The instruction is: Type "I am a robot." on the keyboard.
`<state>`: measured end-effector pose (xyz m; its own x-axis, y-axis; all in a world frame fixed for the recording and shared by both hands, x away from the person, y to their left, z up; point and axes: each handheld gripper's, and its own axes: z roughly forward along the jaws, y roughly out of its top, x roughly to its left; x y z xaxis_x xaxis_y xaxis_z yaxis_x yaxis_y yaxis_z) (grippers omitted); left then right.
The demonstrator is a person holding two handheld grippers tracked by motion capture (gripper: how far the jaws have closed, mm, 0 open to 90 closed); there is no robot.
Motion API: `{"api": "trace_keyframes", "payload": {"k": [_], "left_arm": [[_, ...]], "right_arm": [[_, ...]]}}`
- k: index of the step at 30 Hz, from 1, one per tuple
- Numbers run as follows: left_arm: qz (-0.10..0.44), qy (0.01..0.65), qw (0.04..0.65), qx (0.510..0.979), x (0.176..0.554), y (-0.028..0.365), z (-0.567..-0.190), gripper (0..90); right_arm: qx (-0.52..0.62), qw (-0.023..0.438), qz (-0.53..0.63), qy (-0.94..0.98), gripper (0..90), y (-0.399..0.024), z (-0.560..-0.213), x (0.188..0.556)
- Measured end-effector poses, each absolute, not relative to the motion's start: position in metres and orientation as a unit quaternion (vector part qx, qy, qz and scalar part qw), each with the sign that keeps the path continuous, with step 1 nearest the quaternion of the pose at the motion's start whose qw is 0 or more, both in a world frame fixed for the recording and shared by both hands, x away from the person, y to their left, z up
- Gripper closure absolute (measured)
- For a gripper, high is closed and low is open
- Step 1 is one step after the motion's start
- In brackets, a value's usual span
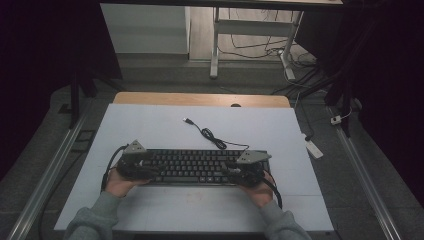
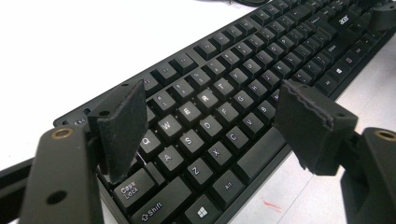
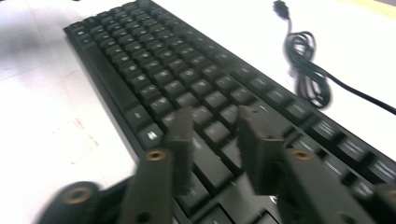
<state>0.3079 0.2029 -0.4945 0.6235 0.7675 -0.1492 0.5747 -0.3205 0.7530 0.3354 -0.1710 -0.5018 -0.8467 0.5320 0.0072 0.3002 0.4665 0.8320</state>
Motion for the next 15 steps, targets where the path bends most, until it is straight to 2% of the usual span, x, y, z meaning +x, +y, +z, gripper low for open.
{"api": "trace_keyframes", "payload": {"k": [5,15], "left_arm": [[0.117,0.416,0.405,0.806,0.308,0.202,-0.495,25.6],[0.117,0.414,0.404,0.807,0.308,0.2,-0.496,25.6]], "right_arm": [[0.225,0.113,0.444,0.86,89.2,-0.155,-0.501,0.336],[0.215,0.103,0.422,0.875,89.4,-0.122,-0.509,0.342]]}}
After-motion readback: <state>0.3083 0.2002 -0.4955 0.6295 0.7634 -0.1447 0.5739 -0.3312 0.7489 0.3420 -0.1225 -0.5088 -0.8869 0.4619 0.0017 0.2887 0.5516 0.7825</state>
